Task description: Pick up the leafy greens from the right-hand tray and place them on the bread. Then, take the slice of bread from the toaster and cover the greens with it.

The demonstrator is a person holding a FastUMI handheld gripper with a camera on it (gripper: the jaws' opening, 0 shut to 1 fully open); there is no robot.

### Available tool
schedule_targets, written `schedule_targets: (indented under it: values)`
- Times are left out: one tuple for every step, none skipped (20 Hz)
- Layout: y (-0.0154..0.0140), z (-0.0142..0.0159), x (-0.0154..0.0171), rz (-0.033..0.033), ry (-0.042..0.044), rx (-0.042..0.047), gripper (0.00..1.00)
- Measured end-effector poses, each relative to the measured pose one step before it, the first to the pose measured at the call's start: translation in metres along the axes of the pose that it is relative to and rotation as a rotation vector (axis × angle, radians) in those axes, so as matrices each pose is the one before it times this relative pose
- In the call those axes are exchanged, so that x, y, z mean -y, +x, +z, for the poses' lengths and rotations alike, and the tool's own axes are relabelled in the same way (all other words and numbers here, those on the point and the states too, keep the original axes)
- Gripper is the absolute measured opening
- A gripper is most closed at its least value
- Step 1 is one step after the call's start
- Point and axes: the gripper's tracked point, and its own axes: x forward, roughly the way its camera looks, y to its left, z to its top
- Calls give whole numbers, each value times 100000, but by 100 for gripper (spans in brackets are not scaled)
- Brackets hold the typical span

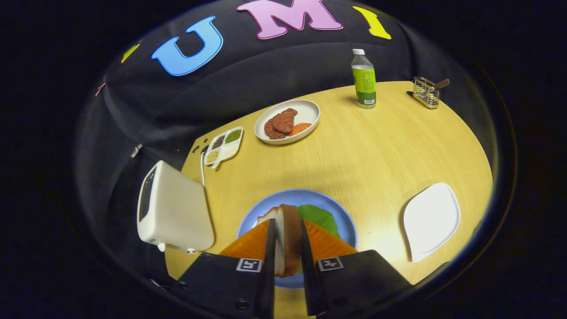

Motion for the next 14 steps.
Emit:
schedule_targets:
  values:
    - [-142, -66, 820, -2255, -2068, 214, 37]
    - [-254, 161, 677, -1566, -1702, 563, 43]
    - [-300, 198, 610, -1247, -1868, 877, 49]
    - [-413, 319, 492, -997, -1719, 924, 52]
    - [-524, 364, 476, -674, -1833, 1207, 54]
    - [-708, 629, 384, -444, -1717, 1798, 54]
    - [-943, 814, 264, -165, -1451, 2600, 54]
    - [-1068, 1171, 154, 584, -1152, 3606, 54]
    - [-1392, 1300, -44, 1086, -1097, 4399, 56]
    - [-1533, 1506, -76, 1059, -1556, 4952, 58]
    - [-1718, 1442, -60, 604, -2194, 4842, 61]
    - [-1877, 1558, 54, 74, -3010, 4649, 62]
    - [-1908, 1700, 139, -454, -3395, 4917, 67]
    - [-1959, 1820, 250, -966, -2576, 4698, 70]
